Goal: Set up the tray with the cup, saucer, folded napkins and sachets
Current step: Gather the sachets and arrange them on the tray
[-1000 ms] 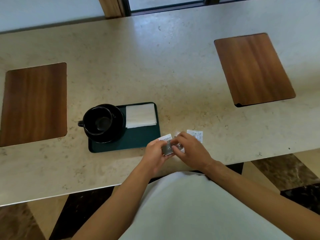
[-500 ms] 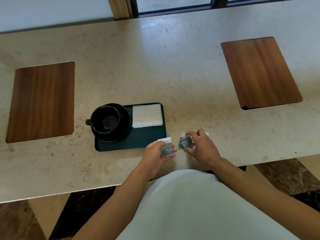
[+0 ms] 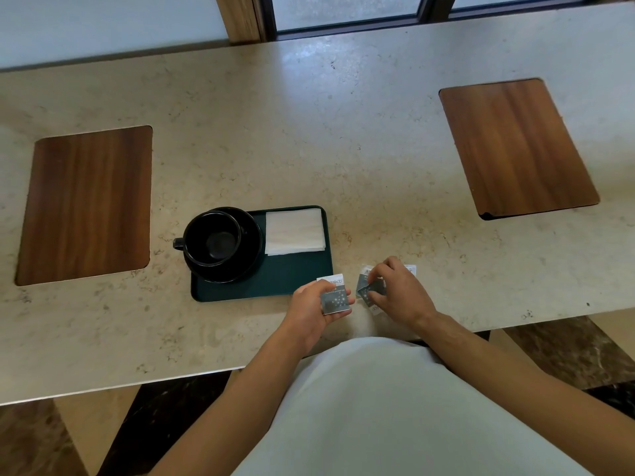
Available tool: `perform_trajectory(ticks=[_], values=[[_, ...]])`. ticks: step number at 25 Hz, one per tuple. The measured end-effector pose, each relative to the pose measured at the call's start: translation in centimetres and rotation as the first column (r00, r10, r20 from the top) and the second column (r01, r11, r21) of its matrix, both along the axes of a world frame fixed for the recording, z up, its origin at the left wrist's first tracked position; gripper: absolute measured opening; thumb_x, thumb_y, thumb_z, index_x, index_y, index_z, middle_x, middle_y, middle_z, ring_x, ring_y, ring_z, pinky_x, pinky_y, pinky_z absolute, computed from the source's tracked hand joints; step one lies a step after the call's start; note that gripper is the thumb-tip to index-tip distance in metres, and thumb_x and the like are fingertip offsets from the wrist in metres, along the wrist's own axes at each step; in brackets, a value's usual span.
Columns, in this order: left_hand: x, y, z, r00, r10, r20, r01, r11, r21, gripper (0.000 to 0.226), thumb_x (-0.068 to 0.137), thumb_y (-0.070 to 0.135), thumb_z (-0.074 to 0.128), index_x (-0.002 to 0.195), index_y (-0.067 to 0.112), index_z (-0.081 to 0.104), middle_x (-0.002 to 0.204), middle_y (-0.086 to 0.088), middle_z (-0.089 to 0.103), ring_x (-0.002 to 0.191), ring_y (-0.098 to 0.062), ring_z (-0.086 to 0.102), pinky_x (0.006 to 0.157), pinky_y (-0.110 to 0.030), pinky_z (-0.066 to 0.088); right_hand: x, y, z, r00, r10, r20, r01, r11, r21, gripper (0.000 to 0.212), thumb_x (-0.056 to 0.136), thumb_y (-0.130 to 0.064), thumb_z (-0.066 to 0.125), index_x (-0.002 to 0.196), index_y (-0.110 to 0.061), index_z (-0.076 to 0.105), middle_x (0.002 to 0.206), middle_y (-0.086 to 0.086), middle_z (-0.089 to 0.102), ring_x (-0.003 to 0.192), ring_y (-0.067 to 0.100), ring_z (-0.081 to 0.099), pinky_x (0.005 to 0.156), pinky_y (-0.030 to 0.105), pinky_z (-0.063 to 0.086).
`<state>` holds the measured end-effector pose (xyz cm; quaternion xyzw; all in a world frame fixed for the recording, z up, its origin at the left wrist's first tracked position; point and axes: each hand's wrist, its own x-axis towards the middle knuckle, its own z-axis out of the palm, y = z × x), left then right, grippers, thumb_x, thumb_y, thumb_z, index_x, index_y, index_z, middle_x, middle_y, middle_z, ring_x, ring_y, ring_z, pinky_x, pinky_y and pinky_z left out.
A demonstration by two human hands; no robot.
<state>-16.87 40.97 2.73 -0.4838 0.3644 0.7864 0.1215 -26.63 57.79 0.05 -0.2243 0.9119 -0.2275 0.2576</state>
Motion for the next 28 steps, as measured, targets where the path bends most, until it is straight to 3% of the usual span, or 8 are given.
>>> perform_trajectory(ticks=[4, 6, 8, 14, 16, 19, 23, 28], values=[[0.3, 0.0, 0.1, 1.0, 0.009, 0.021, -0.009, 1.0, 0.002, 0.031, 0.098, 0.009, 0.052, 0.128, 0.0, 0.051, 0.114, -0.027, 0.071, 0.101, -0.039, 0.073, 0.092, -0.051, 0.059, 0.1, -0.5, 0.4, 0.972, -0.135, 0.19, 0.161, 0.979, -0.125, 0.016, 0.089, -0.015, 0.075, 0.088, -0.025, 0.063, 0.087, -0.013, 0.064, 0.078, 0.009, 0.062, 0.069, 0.019, 0.052], [0.5, 0.2, 0.1, 0.999, 0.014, 0.03, -0.014, 1.0, -0.002, 0.03, 0.099, 0.009, 0.051, 0.127, -0.001, 0.052, 0.112, -0.027, 0.071, 0.101, -0.04, 0.072, 0.092, -0.05, 0.059, 0.1, -0.6, 0.5, 0.933, -0.232, 0.276, 0.283, 0.945, -0.162, 0.015, 0.092, -0.016, 0.072, 0.099, -0.025, 0.063, 0.091, -0.011, 0.064, 0.08, 0.008, 0.064, 0.063, 0.011, 0.048], [0.7, 0.4, 0.0, 0.999, 0.018, 0.043, -0.017, 1.0, -0.004, 0.029, 0.098, 0.007, 0.05, 0.127, 0.0, 0.052, 0.112, -0.028, 0.071, 0.101, -0.039, 0.073, 0.09, -0.05, 0.059, -0.1, -0.4, 0.6, 0.866, -0.332, 0.373, 0.422, 0.887, -0.19, 0.024, 0.095, -0.012, 0.068, 0.117, -0.02, 0.063, 0.098, -0.002, 0.064, 0.084, 0.01, 0.066, 0.059, 0.015, 0.053], [0.4, 0.9, -0.1, 0.999, -0.021, 0.039, 0.022, 0.999, -0.041, 0.035, 0.09, -0.005, 0.041, 0.12, 0.0, 0.057, 0.112, -0.027, 0.071, 0.1, -0.039, 0.072, 0.095, -0.052, 0.057, 0.0, 0.3, 1.2, 0.416, -0.375, 0.828, 0.831, 0.526, -0.18, 0.042, 0.095, 0.011, 0.057, 0.133, -0.008, 0.059, 0.119, 0.021, 0.062, 0.103, 0.035, 0.072, 0.077, 0.042, 0.064], [0.3, 1.2, 0.0, 1.0, -0.024, 0.015, 0.024, 0.999, -0.025, 0.037, 0.087, -0.008, 0.039, 0.116, 0.001, 0.06, 0.113, -0.024, 0.07, 0.103, -0.04, 0.071, 0.094, -0.05, 0.058, 0.4, 0.2, 1.1, 0.353, -0.33, 0.876, 0.847, 0.511, -0.149, 0.041, 0.096, 0.014, 0.053, 0.129, -0.008, 0.062, 0.12, 0.022, 0.064, 0.105, 0.037, 0.071, 0.081, 0.047, 0.063], [0.0, 1.5, 0.0, 0.999, -0.03, -0.029, 0.031, 1.0, 0.007, 0.041, 0.087, -0.013, 0.039, 0.117, -0.001, 0.064, 0.117, -0.025, 0.07, 0.107, -0.039, 0.07, 0.092, -0.046, 0.06, 1.2, -0.3, 1.1, 0.472, -0.357, 0.806, 0.763, 0.624, -0.17, 0.035, 0.095, 0.01, 0.054, 0.116, -0.013, 0.07, 0.116, 0.017, 0.07, 0.096, 0.027, 0.075, 0.074, 0.041, 0.064], [0.1, 1.6, 0.0, 0.998, -0.03, -0.058, 0.032, 0.999, 0.033, 0.041, 0.089, -0.015, 0.041, 0.119, -0.001, 0.065, 0.116, -0.022, 0.072, 0.104, -0.035, 0.073, 0.087, -0.042, 0.061, 1.9, -0.3, 1.1, 0.826, -0.363, 0.431, 0.472, 0.864, -0.177, 0.017, 0.093, -0.015, 0.069, 0.109, -0.021, 0.067, 0.094, 0.001, 0.075, 0.074, 0.012, 0.074, 0.064, 0.028, 0.062], [0.2, 1.6, 0.2, 0.997, -0.037, -0.071, 0.038, 0.999, 0.017, 0.035, 0.093, -0.013, 0.046, 0.118, 0.002, 0.066, 0.116, -0.021, 0.072, 0.106, -0.034, 0.072, 0.086, -0.043, 0.062, 2.5, -0.6, 1.3, 0.934, -0.254, 0.252, 0.295, 0.945, -0.142, 0.011, 0.093, -0.03, 0.071, 0.091, -0.02, 0.066, 0.081, -0.006, 0.073, 0.066, 0.008, 0.07, 0.068, 0.025, 0.056]])
